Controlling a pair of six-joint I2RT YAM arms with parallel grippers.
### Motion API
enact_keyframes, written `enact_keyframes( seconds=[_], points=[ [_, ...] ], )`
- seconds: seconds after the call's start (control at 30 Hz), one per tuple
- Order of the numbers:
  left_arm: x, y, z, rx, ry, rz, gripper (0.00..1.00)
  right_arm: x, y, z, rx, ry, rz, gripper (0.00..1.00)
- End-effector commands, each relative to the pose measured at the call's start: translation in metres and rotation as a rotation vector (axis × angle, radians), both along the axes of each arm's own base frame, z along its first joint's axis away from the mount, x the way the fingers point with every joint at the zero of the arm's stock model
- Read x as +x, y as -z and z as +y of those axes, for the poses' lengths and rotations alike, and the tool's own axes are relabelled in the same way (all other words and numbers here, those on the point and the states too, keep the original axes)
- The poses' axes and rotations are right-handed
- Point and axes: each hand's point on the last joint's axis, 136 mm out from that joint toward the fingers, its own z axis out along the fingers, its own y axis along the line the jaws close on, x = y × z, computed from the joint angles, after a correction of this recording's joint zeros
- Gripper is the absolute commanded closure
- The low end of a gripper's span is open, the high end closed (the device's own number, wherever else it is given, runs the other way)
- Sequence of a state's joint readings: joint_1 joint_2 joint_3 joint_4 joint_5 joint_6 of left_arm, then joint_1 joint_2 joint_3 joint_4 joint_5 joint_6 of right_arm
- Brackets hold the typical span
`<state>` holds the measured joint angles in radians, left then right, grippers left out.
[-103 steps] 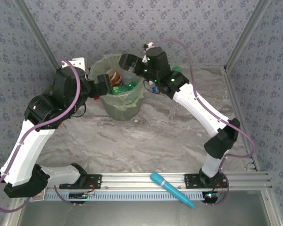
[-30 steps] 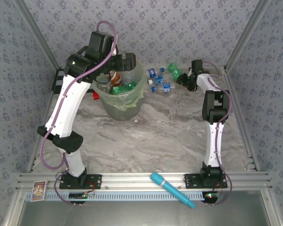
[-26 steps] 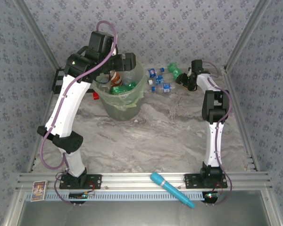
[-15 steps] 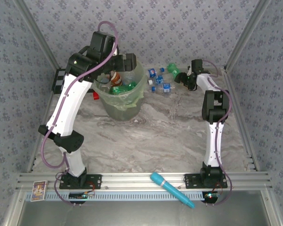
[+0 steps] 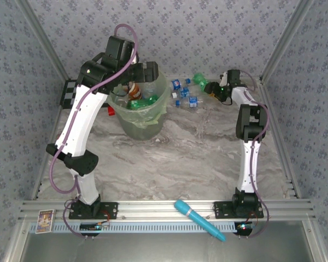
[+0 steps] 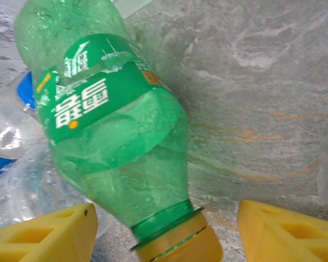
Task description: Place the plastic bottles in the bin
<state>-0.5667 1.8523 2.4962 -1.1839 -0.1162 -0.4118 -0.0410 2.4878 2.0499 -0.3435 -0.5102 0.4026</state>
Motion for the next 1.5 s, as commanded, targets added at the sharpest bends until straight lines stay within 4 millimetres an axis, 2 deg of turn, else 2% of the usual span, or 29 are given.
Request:
enact_keyframes(
  seconds=[0.0, 0.37, 0.47, 0.67, 0.77, 0.87, 1.0, 1.17, 1.47],
  points=[
    [-0.002, -0.007, 0.005, -0.007, -0.009, -0.006, 0.00, 0.004, -0.003, 0.013, 0.081, -0.052, -0.020, 0.33],
    [-0.004, -0.003, 0.007, 0.005, -0.013, 0.007, 0.00, -0.005, -0.005, 0.017, 0.087, -0.086, -0.028, 0.50],
    [-0.005, -0.004, 0.008, 0.006, -0.015, 0.006, 0.00, -0.006, -0.010, 0.016, 0.082, -0.078, -0.045, 0.58],
    [-0.006, -0.004, 0.009, 0.003, -0.017, 0.007, 0.00, -0.008, -0.026, 0.013, 0.070, -0.070, -0.083, 0.66],
    [-0.007, -0.004, 0.009, 0.003, -0.017, 0.011, 0.00, -0.010, -0.040, 0.012, 0.062, -0.064, -0.123, 0.75],
    [-0.007, -0.004, 0.010, 0.000, -0.018, 0.012, 0.00, -0.014, -0.053, 0.011, 0.049, -0.057, -0.150, 0.74],
    [-0.008, -0.005, 0.007, -0.011, -0.011, 0.011, 0.00, -0.024, -0.079, 0.008, 0.031, -0.043, -0.193, 0.73],
    [-0.006, -0.007, 0.003, -0.048, -0.011, 0.013, 0.00, -0.044, -0.123, 0.005, 0.005, -0.029, -0.281, 0.73],
    [-0.003, -0.015, -0.011, -0.210, 0.008, 0.038, 0.00, -0.104, -0.215, 0.025, -0.072, -0.070, -0.475, 0.73]
  ],
)
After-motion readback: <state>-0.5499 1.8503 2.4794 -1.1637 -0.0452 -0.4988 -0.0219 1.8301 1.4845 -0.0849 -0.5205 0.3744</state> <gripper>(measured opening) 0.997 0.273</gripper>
